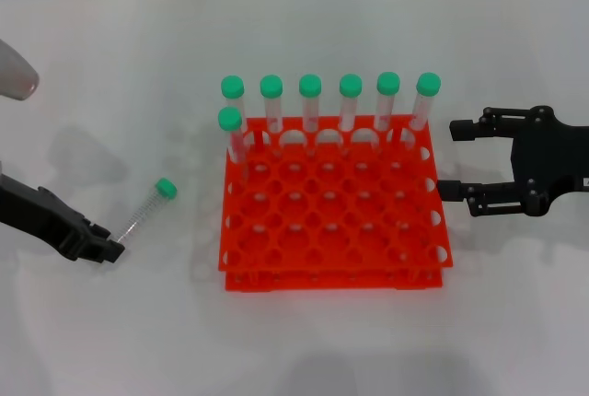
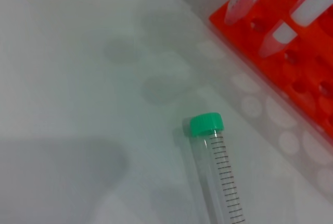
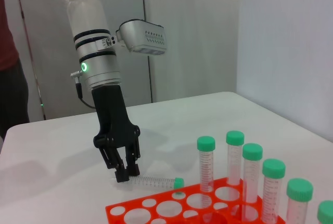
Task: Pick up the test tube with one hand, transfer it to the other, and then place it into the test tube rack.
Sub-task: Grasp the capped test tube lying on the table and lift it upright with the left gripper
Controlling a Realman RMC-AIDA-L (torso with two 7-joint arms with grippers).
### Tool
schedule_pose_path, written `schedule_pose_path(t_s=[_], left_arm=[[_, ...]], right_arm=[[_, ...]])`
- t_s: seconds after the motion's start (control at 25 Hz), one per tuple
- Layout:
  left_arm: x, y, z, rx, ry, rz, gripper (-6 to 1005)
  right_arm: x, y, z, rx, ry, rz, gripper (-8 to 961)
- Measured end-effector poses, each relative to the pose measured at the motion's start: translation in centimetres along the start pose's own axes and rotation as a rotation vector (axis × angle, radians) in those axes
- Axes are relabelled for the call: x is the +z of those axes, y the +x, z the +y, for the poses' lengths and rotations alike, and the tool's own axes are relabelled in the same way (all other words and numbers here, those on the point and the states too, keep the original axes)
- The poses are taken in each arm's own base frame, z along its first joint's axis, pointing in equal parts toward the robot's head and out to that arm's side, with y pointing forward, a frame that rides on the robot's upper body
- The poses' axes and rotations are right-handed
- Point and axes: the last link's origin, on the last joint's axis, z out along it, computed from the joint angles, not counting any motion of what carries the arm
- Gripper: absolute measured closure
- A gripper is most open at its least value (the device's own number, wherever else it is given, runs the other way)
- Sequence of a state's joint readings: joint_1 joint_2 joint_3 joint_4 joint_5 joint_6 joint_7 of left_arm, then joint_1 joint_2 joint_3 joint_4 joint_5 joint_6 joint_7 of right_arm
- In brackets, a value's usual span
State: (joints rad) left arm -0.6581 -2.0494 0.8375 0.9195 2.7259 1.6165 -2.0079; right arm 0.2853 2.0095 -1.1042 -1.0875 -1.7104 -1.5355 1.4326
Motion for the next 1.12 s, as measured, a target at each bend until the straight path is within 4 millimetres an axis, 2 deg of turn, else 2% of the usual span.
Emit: schedule_pose_path(t_s=[0.52,0.76,1.12], left_arm=[[0.09,0.19,-0.18,0.001,0.003,-0.002,695],[0.06,0.19,-0.24,0.001,0.005,-0.001,746],[0.10,0.19,-0.24,0.004,0.006,-0.001,756]], right_arm=[[0.01,0.00,-0.03,0.000,0.002,0.000,184],[0.01,0.01,-0.06,-0.002,0.004,0.001,184],[0.00,0.01,-0.06,-0.003,0.005,0.001,184]])
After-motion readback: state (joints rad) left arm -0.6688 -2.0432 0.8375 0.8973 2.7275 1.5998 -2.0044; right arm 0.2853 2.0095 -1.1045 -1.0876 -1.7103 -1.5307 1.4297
